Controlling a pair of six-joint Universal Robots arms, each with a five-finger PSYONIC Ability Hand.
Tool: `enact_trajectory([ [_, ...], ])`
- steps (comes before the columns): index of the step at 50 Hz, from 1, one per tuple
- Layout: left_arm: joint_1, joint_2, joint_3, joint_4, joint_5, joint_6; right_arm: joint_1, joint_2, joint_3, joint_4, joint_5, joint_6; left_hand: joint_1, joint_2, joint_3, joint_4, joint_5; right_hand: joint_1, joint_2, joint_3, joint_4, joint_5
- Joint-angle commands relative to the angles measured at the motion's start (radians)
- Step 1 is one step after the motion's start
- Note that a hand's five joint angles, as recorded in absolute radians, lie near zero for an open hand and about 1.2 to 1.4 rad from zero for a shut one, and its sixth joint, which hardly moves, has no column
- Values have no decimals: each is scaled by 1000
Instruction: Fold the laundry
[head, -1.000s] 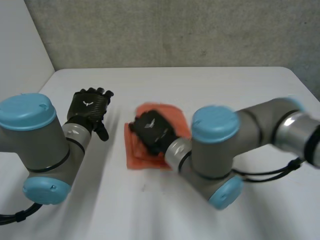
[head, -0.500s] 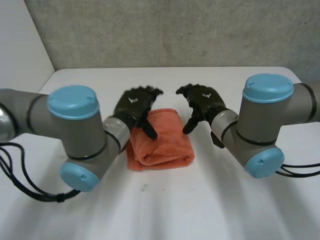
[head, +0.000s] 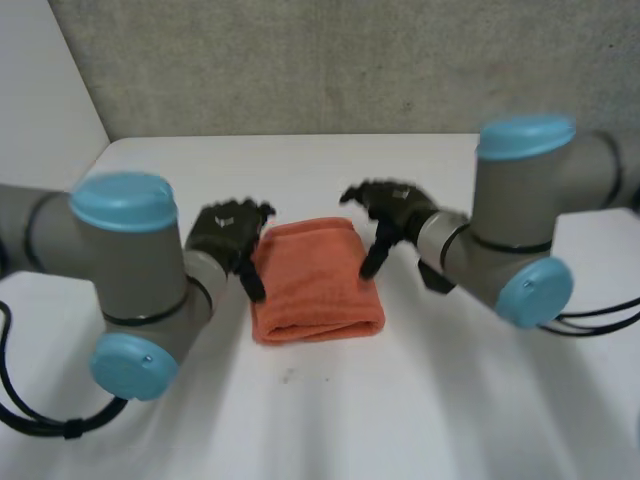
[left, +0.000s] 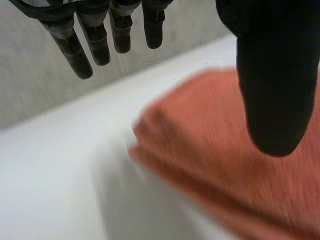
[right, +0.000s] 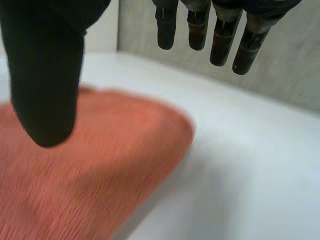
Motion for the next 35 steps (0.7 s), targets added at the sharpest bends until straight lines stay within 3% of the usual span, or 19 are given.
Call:
enact_trajectory([
  [1, 22, 214, 30, -3, 9, -1, -94, -289, 140, -141, 88, 32, -10, -16, -29, -20, -33, -17, -42, -35, -56, -61],
  [7, 145, 338, 56, -98, 43, -1, -192, -496, 265, -207, 185, 21, -7, -13, -26, -17, -30, -17, -42, -35, -56, -61],
  [12, 234, 398, 76, -244, 187, -12, -228, -539, 324, -160, 185, -13, -19, -25, -38, -29, -42, -17, -42, -35, -56, -61],
  [15, 245, 415, 69, -247, 219, -18, -230, -547, 342, -143, 182, -43, -19, -25, -38, -29, -42, -17, -42, -35, -56, -61],
  [35, 238, 441, 16, -192, 227, -59, -220, -568, 395, -179, 183, -74, -19, -25, -38, -29, -42, -17, -42, -35, -56, -61],
])
